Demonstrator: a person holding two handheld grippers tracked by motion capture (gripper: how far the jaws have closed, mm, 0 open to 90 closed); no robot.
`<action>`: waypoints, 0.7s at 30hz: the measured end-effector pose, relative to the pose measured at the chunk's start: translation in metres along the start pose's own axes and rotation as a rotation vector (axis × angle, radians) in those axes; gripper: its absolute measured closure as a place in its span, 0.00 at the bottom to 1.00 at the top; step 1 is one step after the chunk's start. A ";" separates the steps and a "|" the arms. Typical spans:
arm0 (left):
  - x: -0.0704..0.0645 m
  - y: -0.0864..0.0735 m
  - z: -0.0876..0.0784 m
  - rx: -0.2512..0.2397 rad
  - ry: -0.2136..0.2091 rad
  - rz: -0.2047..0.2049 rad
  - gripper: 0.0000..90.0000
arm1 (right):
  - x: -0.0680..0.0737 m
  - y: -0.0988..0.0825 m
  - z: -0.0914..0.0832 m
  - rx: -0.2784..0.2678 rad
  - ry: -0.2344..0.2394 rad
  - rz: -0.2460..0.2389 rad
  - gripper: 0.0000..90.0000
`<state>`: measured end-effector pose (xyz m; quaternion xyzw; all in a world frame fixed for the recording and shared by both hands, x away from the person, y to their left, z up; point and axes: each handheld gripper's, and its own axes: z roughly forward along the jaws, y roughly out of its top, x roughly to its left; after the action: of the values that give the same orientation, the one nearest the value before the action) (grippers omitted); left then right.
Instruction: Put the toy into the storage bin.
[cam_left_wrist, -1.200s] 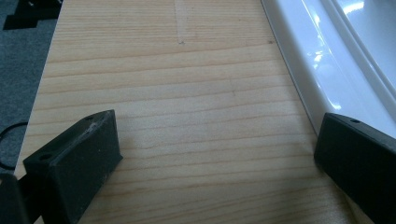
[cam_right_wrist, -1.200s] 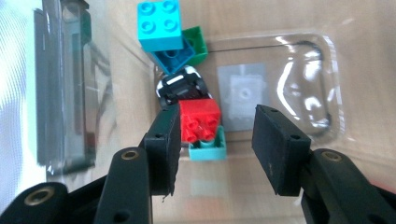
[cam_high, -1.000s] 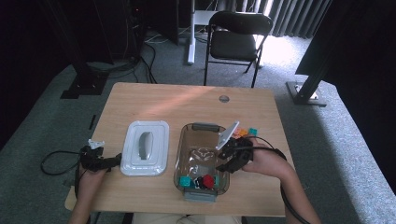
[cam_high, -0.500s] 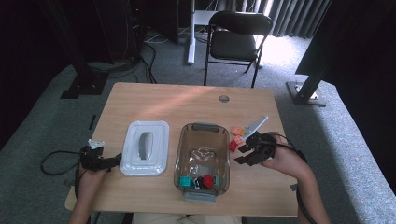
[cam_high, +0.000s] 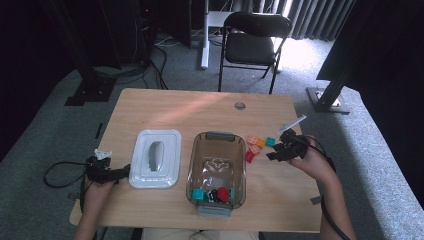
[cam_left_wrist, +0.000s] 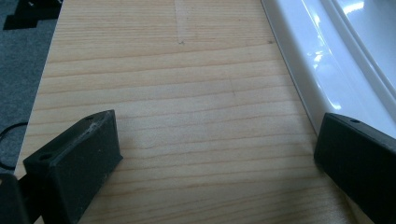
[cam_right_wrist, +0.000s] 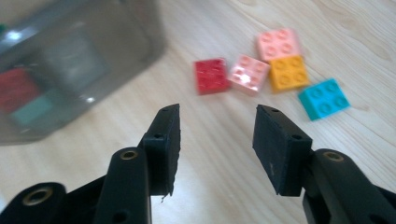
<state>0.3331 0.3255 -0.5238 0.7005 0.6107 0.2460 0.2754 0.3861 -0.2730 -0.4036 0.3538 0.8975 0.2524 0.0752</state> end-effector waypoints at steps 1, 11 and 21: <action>0.000 0.000 0.000 0.000 0.000 0.000 0.01 | -0.004 -0.001 0.002 0.004 -0.010 0.015 0.56; 0.000 0.000 0.000 0.001 0.000 0.002 0.01 | -0.039 -0.001 0.026 -0.004 -0.086 0.127 0.54; 0.000 0.000 0.000 0.000 -0.001 0.001 0.01 | -0.070 0.013 0.060 0.067 -0.145 0.270 0.49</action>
<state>0.3332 0.3255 -0.5238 0.7009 0.6103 0.2457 0.2756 0.4648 -0.2881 -0.4521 0.4910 0.8417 0.2041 0.0933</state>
